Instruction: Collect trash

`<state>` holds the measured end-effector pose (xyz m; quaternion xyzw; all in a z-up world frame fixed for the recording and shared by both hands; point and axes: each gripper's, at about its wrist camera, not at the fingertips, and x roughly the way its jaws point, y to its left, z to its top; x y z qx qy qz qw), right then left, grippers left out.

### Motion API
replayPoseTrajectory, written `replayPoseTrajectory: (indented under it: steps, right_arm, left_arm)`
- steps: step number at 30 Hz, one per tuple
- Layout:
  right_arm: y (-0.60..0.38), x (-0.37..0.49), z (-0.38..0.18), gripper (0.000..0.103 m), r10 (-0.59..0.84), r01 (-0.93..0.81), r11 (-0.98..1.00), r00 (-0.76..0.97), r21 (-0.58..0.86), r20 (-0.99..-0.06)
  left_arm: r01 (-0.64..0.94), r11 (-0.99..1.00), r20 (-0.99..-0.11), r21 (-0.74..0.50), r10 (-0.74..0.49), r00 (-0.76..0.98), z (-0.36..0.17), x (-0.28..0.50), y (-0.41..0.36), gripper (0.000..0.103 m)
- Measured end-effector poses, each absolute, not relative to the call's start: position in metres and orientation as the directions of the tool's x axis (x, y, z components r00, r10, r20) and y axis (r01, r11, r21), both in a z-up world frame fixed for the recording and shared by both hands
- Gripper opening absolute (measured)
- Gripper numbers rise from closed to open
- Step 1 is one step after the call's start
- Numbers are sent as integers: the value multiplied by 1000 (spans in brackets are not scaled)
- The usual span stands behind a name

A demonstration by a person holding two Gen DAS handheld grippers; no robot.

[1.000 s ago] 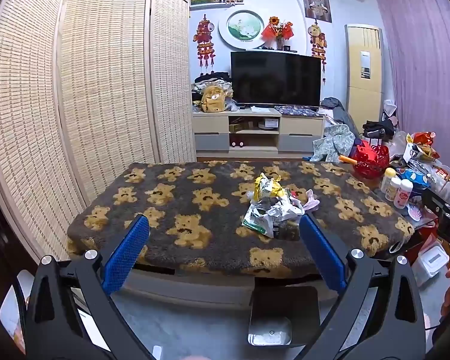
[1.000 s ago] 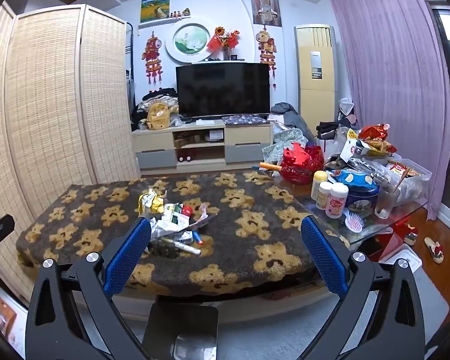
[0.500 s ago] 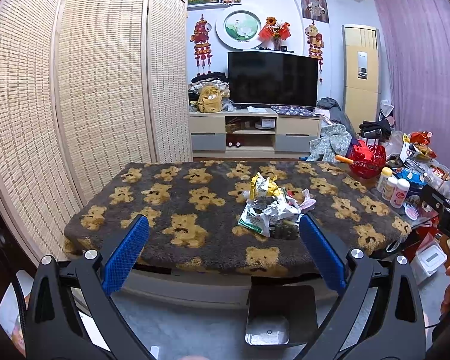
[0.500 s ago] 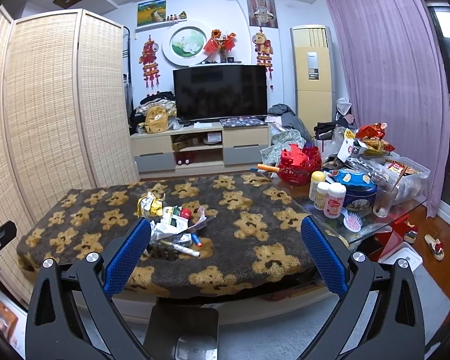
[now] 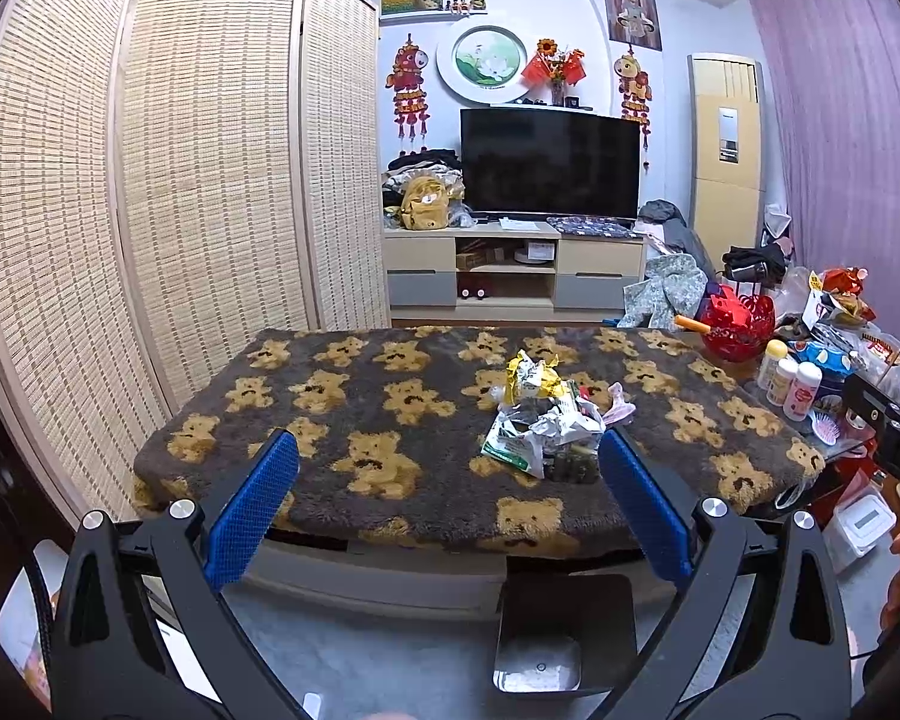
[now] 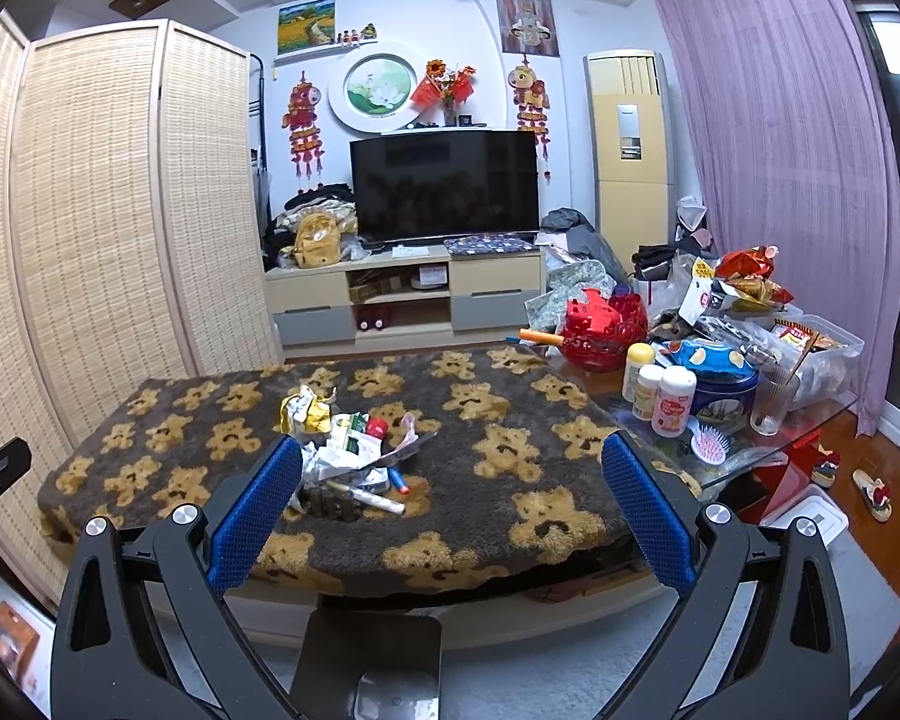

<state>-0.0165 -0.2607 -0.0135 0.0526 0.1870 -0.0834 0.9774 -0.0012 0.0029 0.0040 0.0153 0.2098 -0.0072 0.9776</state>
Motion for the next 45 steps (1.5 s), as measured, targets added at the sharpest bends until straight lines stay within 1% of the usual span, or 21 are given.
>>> replayPoseTrajectory:
  steps: [34, 45]
  right_arm:
    - [-261, -16, -15, 100, -136, 177, 981, 916, 75, -378]
    - [-261, -12, -23, 100, -136, 179, 981, 908, 72, -396]
  left_arm:
    - [22, 999, -406, 31, -7, 914, 4, -3, 2, 95]
    - [15, 999, -422, 33, 0, 907, 3, 6, 9, 95]
